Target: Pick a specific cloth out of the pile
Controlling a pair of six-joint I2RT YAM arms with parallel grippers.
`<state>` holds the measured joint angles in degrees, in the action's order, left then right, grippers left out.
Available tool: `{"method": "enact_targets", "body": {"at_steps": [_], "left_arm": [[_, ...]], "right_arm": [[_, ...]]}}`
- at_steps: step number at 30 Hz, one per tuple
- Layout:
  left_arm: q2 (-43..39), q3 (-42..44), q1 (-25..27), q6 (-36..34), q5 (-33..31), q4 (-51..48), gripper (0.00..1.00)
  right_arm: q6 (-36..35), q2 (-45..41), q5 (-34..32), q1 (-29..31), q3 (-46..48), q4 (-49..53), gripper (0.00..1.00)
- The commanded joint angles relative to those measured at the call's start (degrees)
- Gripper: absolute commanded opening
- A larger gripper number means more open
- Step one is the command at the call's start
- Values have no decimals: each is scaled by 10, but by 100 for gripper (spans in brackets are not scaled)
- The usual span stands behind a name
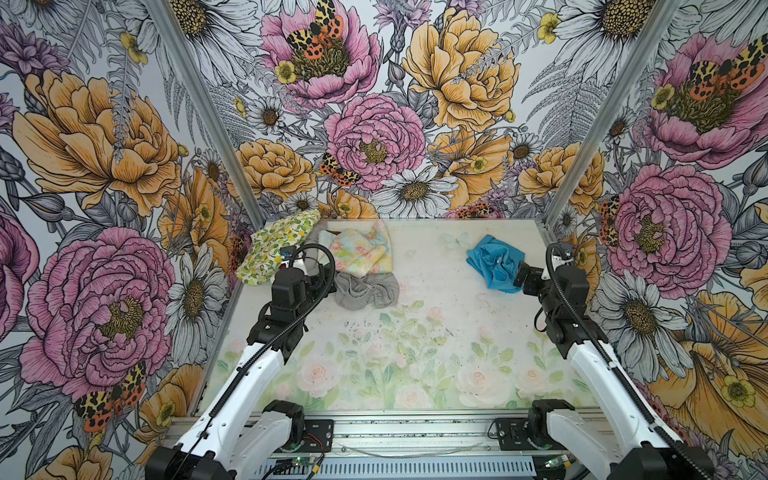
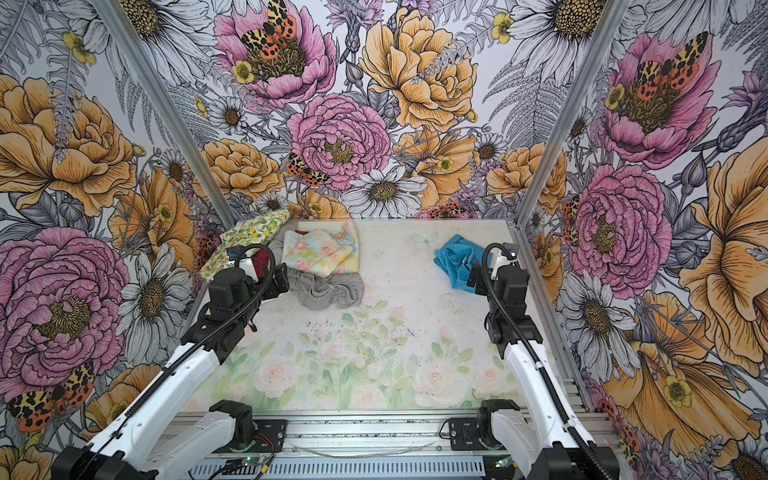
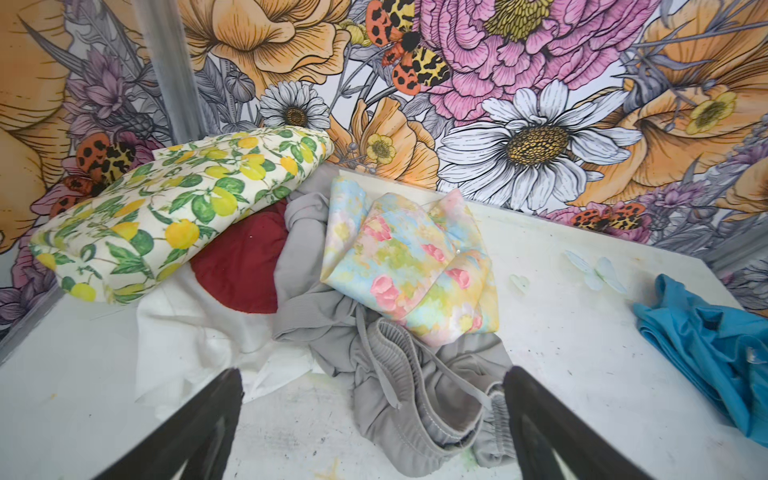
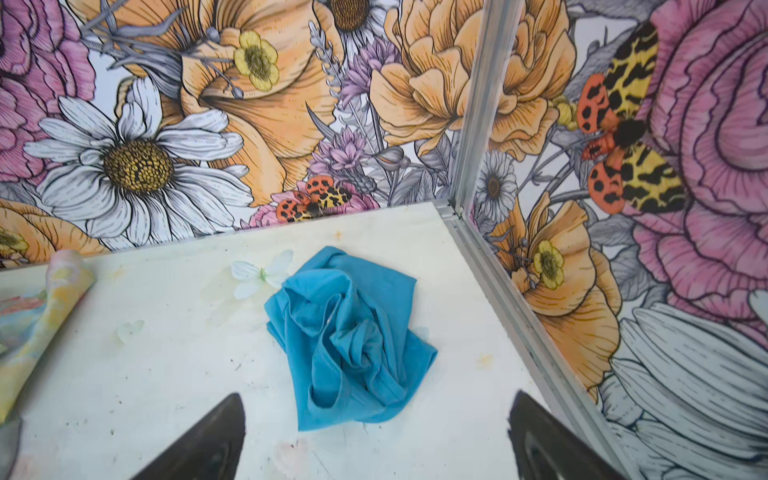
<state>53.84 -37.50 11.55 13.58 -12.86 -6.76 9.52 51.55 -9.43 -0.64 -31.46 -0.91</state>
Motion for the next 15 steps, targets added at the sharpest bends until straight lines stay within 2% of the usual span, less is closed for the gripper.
{"method": "enact_targets", "body": {"at_steps": [1,4,9,15], "left_arm": [[5,38,-14,-48,-31,96,99],[15,63,-28,-63,-27,138,99],[32,88,-65,-65,-23,189,99],[91,107,-109,-73,5,271,99]], "right_arm": [[3,-24,-10,1,71,-158,99],[-4,0,-10,1,109,-213,100],[-9,81,2,3,119,-267,99],[-14,142,5,4,140,-349,99]]}}
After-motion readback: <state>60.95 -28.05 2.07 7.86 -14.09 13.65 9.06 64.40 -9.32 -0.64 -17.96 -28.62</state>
